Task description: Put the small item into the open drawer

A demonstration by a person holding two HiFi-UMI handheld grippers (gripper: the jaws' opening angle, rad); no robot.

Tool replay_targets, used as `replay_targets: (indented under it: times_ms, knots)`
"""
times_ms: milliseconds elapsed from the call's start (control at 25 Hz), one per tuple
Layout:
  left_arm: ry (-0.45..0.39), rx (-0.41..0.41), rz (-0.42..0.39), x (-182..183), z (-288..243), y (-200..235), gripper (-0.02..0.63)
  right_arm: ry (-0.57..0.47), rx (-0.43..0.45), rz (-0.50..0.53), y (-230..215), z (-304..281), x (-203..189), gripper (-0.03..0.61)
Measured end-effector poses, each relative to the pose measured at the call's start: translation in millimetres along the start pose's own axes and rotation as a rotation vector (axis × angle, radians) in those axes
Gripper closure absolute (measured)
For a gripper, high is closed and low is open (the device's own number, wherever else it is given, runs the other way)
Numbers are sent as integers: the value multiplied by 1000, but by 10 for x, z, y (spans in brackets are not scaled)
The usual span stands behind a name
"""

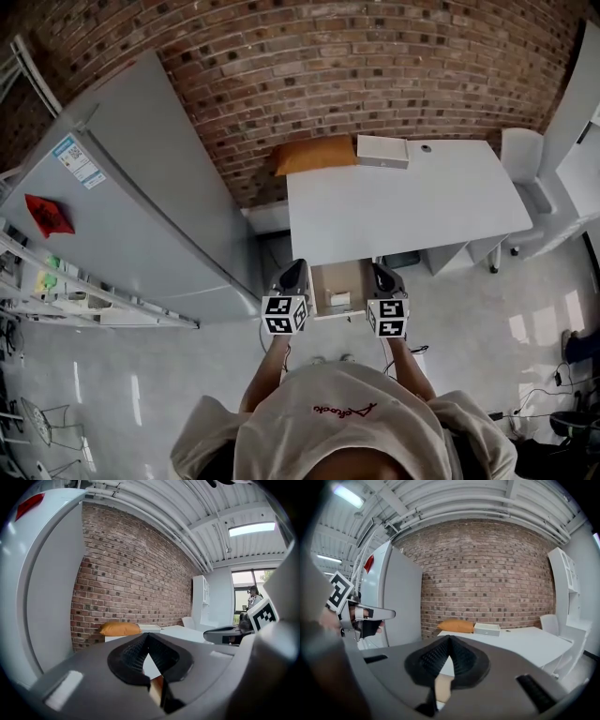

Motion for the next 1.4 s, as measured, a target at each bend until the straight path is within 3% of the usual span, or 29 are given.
replay_targets:
  times_ms: [600, 1400]
  knots:
    - [-48, 2, 13, 259, -61, 56, 606, -35, -33, 9, -135, -5, 283, 566]
    - [-39, -13, -3, 262, -100, 50, 606, -30, -60, 14, -163, -46, 286, 566]
Point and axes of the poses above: the fingertips, and each gripper's own axes: z backward along the fingers, y to its left, x out of its top, the point moved 5 cm from there along z, backward along the fingers, and after that the axes turned 15 degrees about y, right-handed, at the moved point
